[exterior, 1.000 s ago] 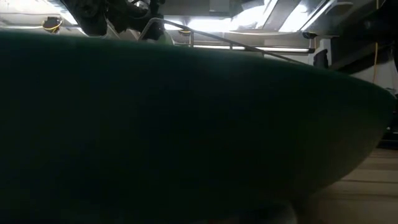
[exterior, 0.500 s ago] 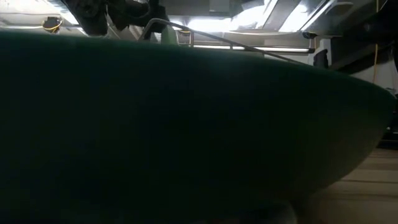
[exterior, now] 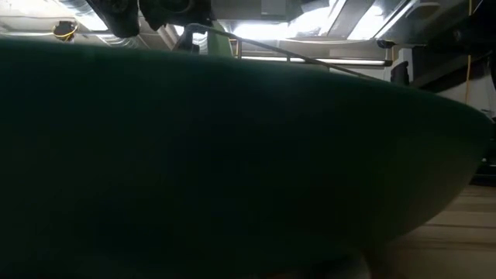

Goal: Sort dishes
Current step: Put the light green plate in the dish rack

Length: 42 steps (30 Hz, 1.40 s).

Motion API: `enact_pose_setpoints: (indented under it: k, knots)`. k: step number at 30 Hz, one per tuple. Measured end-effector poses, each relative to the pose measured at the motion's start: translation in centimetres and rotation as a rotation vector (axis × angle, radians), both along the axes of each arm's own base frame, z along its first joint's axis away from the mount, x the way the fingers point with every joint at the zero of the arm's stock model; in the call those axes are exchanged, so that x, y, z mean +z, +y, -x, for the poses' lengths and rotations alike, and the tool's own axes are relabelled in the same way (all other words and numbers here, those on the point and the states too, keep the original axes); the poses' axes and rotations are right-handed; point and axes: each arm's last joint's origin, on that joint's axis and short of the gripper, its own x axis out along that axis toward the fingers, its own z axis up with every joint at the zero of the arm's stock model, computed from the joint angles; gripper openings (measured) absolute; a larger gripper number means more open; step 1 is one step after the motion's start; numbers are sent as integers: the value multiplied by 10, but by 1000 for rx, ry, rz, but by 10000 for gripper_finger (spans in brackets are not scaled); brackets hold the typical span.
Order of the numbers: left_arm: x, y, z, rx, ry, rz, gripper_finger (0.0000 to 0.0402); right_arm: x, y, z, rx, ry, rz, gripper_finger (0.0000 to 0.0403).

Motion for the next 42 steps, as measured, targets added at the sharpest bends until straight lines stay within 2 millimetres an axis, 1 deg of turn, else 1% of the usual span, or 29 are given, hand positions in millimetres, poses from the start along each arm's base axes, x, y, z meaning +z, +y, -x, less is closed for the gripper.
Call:
enact_pose_setpoints:
  k: [7,17,24,31,42]
  knots:
    - [-12,4,-6,38,10,54,0,0,0,0,0,0,-1,145]
    - [-16,5,-5,170,59,105,0,0,0,0,11,20,-13,145]
    - [-24,7,-5,254,89,184,0,0,0,0,11,20,-14,145]
    - [-27,10,-5,281,72,226,1,0,0,0,11,20,-14,145]
    - [-28,10,-4,295,78,230,34,-1,1,0,19,35,-24,145]
